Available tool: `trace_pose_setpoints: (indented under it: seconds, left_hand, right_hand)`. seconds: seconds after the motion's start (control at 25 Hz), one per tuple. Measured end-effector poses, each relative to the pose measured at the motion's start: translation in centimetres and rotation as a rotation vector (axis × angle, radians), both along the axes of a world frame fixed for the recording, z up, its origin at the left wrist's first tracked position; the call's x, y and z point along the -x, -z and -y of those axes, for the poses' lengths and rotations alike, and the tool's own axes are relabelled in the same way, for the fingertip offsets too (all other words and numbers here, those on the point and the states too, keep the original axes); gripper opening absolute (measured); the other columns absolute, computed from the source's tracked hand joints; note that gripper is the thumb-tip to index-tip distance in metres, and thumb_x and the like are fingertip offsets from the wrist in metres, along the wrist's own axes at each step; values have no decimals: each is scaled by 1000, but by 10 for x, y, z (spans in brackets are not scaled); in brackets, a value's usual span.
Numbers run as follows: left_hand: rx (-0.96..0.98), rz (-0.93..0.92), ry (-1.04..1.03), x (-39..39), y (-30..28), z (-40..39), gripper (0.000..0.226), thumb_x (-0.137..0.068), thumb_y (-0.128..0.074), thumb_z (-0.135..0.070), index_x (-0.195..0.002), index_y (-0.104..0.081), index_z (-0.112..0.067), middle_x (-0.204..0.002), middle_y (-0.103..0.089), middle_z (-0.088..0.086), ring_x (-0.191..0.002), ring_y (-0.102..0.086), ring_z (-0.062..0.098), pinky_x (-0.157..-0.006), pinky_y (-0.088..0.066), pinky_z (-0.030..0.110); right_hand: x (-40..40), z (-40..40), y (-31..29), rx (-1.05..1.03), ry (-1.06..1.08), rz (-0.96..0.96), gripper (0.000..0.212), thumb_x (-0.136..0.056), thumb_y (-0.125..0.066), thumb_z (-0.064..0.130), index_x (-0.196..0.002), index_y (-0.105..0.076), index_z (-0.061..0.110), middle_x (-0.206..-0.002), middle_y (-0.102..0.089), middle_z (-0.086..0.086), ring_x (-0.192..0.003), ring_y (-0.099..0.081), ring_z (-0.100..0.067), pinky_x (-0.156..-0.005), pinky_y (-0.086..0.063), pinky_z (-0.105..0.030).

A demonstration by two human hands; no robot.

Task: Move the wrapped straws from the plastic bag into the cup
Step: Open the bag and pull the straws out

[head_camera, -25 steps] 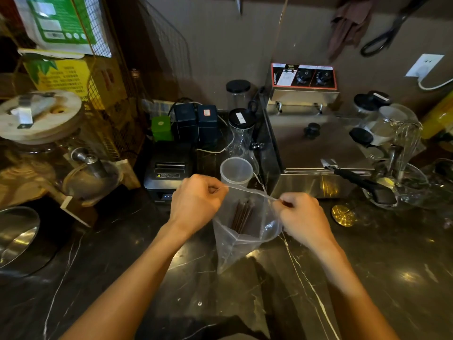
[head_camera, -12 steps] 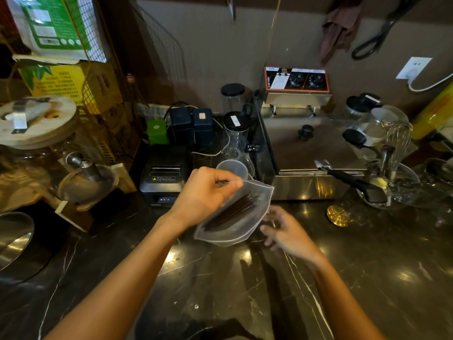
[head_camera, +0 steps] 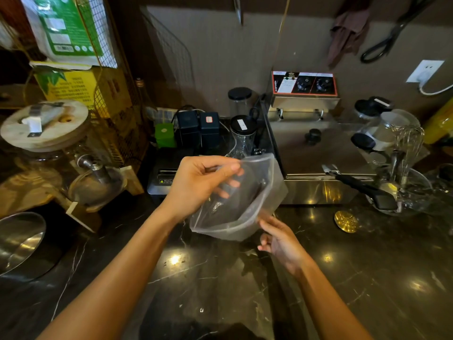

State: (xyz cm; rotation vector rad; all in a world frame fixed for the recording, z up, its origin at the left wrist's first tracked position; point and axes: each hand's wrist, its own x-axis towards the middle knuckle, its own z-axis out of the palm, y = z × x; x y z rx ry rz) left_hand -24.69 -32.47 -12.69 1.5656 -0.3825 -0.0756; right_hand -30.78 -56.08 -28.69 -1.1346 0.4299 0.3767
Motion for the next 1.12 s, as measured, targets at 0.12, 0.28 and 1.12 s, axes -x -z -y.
trace_pose_setpoints:
  seconds: [0.12,0.28,1.12]
  left_hand:
    - [10,-88,-163,-9,9,-6,12,-95,-71,-19,-101,-81,-16,-94,-82,7,-73,-79,20,-53,-65,32]
    - [-3,-298,-251,-22,24,-11,24,-94,-71,-13,-116,-71,-23,-93,-82,1,-74,-80,18,-57,-63,26]
    - [464,-568,91,-88,31,-6,30,-93,-58,4,-103,-81,-12,-117,-79,10,-120,-71,25,-88,-63,31]
  right_hand:
    - [5,10,1,104,46,-10,39,-96,-68,29,-121,-70,-1,-76,-57,-6,-57,-49,-14,-51,-44,-25]
    - [10,26,-17,347,109,15,21,-94,-69,25,-112,-75,16,-96,-74,-8,-73,-75,-17,-58,-58,-23]
    - [-25,80,-94,-126,379,321,32,-101,-56,1,-101,-84,16,-124,-77,-12,-117,-73,-26,-83,-63,-33]
